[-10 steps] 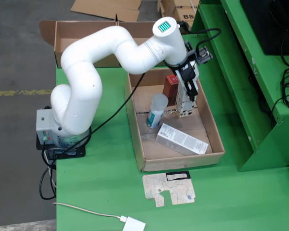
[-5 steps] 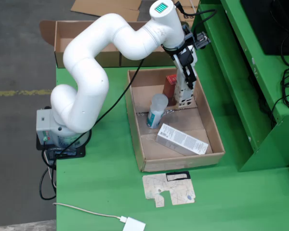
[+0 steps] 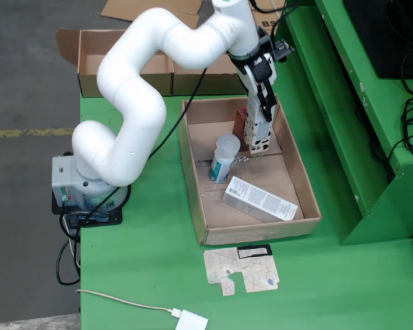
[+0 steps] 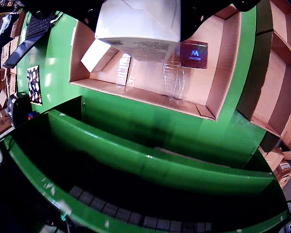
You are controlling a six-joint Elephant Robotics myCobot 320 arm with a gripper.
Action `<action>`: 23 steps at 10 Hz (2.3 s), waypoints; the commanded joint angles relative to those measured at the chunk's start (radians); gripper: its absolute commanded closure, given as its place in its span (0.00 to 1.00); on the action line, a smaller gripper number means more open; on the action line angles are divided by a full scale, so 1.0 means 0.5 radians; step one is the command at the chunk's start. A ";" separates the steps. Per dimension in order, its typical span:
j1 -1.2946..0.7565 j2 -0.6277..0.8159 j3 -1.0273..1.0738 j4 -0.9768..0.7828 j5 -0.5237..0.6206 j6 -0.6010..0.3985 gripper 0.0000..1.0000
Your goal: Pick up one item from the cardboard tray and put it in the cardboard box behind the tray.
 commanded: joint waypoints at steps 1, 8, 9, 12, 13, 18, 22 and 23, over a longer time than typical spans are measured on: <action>0.234 0.106 0.911 -0.052 -0.165 0.066 1.00; 0.874 0.160 0.911 0.539 -0.785 -0.012 1.00; 0.874 0.160 0.911 0.539 -0.785 -0.012 1.00; 1.321 -0.041 0.911 0.771 -1.023 -0.003 1.00; 1.321 -0.041 0.911 0.771 -1.023 -0.003 1.00; 1.876 -0.681 0.911 1.624 -0.528 -0.168 1.00; 1.839 -0.729 0.911 1.624 -0.528 -0.144 1.00; 1.839 -0.729 0.911 1.624 -0.528 -0.143 1.00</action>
